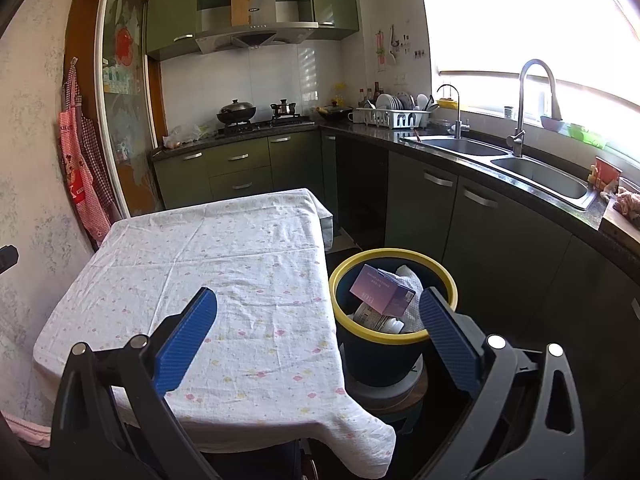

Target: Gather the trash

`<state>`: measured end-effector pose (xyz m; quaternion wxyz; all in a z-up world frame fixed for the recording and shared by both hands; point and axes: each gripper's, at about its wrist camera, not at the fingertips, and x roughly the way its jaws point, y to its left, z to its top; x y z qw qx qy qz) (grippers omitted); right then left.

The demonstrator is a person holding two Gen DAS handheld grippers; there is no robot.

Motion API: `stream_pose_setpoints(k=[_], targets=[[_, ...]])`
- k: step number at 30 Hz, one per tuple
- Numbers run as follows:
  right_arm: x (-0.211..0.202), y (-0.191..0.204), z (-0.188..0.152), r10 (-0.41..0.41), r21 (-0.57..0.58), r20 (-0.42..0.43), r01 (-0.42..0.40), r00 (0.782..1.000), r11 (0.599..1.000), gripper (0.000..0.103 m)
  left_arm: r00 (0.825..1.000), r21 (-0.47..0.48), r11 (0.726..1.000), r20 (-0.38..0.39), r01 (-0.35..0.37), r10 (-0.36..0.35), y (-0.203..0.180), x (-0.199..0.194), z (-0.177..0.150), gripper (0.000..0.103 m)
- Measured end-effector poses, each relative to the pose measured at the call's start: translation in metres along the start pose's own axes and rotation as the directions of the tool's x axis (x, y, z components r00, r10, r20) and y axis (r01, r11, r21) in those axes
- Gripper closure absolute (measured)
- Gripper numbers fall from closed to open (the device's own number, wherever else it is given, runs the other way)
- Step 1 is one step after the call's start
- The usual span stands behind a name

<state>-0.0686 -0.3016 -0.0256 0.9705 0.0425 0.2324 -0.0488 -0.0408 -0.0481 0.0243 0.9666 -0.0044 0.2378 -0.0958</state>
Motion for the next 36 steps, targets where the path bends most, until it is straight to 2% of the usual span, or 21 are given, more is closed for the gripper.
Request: stream_pose_setpoints(k=[24, 36], targets=[[0.013, 0.007, -0.002, 0.021, -0.005, -0.042, -0.022, 0.999, 1.000, 0.007, 0.999, -0.023, 0.999, -0.034, 0.029, -0.030, 0.002, 0.017, -0.008, 0.005], [0.016, 0.011, -0.001, 0.029, -0.014, -0.052, -0.030, 0.998, 0.999, 0.007, 0.999, -0.026, 0.999, -0.029, 0.020, -0.021, 0.005, 0.016, -0.009, 0.005]])
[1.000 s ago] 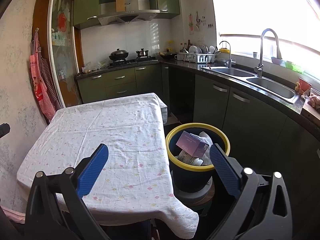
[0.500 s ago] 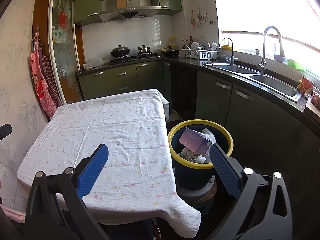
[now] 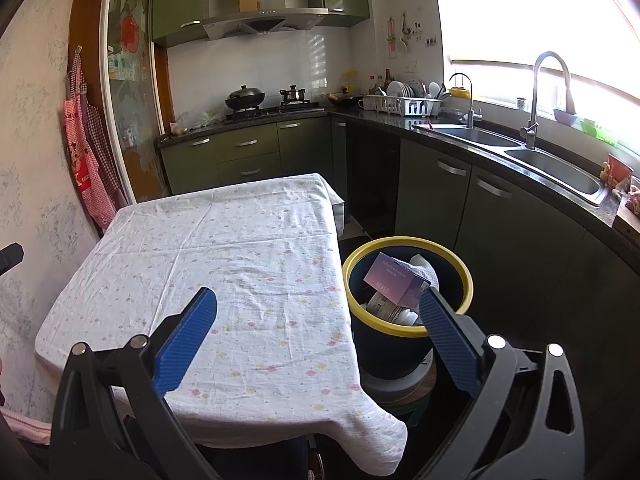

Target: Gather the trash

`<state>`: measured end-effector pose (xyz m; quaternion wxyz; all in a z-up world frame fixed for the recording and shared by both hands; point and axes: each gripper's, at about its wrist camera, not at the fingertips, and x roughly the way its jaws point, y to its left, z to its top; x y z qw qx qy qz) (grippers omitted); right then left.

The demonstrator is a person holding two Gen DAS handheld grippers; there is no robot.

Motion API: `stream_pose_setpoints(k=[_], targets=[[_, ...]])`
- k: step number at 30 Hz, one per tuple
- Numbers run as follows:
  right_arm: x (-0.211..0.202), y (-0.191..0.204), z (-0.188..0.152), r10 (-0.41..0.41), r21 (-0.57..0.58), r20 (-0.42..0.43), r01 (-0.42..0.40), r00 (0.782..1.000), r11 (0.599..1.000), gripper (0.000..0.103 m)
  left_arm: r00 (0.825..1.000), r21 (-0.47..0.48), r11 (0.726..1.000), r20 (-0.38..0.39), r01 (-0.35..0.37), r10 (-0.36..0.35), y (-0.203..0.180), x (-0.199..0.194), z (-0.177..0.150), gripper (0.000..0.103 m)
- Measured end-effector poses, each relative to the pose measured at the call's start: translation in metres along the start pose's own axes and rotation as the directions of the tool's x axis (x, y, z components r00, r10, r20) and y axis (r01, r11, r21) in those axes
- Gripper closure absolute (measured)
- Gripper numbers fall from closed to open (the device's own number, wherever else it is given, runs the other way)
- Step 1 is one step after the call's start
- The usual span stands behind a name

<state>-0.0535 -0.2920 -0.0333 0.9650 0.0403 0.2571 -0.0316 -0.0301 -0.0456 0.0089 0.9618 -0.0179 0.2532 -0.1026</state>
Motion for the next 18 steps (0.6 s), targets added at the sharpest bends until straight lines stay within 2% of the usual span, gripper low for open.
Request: stream_pose_setpoints(k=[18], targets=[[0.0013, -0.0005, -0.0014, -0.001, 0.001, -0.007, 0.001, 1.000, 1.000, 0.007, 1.000, 0.009, 1.000, -0.010, -0.023, 0.023, -0.0032, 0.0022, 0.0005, 0.005]])
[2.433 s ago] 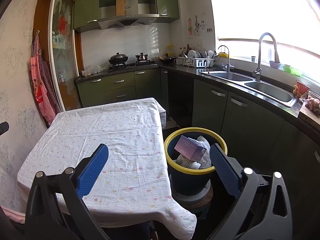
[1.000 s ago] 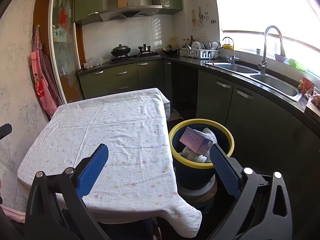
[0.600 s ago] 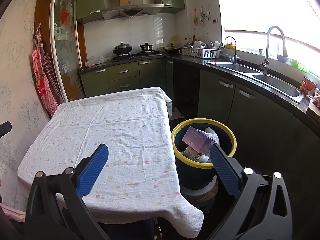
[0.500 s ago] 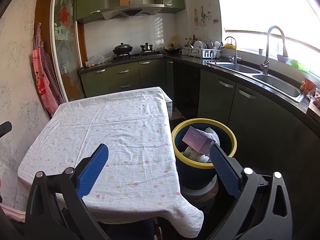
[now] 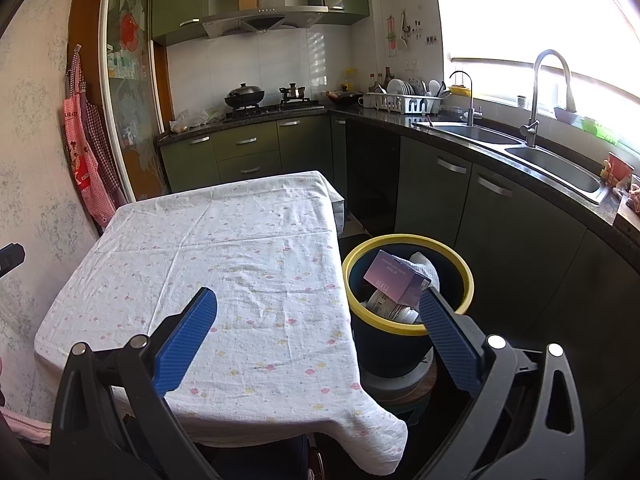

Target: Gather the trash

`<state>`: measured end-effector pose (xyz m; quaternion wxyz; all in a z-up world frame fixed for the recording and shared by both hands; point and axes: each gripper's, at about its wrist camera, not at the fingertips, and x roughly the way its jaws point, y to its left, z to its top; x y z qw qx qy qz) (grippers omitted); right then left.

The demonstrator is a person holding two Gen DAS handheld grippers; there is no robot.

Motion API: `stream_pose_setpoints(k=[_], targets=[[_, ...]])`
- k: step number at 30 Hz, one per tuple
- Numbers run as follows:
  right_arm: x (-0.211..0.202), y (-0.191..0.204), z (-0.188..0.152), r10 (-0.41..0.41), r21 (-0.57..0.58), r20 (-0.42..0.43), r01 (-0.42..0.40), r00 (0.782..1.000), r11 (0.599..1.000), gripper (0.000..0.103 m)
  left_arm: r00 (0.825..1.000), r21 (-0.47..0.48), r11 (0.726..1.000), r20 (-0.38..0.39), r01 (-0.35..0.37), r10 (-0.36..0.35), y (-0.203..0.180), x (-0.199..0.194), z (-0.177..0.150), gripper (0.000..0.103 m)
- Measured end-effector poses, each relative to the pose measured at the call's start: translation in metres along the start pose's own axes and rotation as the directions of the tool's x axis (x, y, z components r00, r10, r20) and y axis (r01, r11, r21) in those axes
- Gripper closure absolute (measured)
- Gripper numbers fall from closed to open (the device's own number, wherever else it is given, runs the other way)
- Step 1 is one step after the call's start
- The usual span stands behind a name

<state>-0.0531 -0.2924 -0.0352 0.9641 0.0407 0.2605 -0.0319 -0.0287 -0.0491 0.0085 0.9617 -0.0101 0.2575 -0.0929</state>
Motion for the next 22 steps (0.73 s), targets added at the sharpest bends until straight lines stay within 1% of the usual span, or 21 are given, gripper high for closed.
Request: stream_pose_setpoints(k=[7, 12, 15, 17, 19, 22], targets=[[0.002, -0.001, -0.001, 0.000, -0.001, -0.006, 0.000, 1.000, 1.000, 0.007, 1.000, -0.002, 1.000, -0.008, -0.002, 0.002, 0.001, 0.004, -0.001, 0.005], [0.005, -0.001, -0.002, 0.000, -0.003, -0.009, 0.000, 1.000, 1.000, 0.007, 1.000, -0.004, 1.000, 0.007, 0.027, -0.027, 0.001, 0.009, -0.002, 0.005], [0.012, 0.001, 0.000, 0.006, -0.010, -0.016, -0.006, 1.000, 1.000, 0.007, 1.000, 0.009, 1.000, -0.013, 0.019, -0.019, 0.001, 0.019, -0.001, 0.005], [0.022, 0.003, 0.004, 0.035, -0.014, -0.028, -0.035, 0.999, 0.999, 0.007, 0.999, 0.000, 1.000, -0.034, 0.012, -0.012, 0.007, 0.034, 0.004, 0.005], [0.044, 0.009, 0.013, 0.074, -0.027, -0.060, -0.076, 0.995, 0.997, 0.007, 0.999, -0.019, 1.000, -0.050, 0.009, -0.010, 0.017, 0.054, 0.011, 0.005], [0.082, 0.027, 0.027, 0.060, -0.096, -0.108, -0.070, 0.992, 0.993, 0.007, 0.995, -0.044, 0.999, -0.094, -0.021, 0.016, 0.035, 0.098, 0.023, 0.005]])
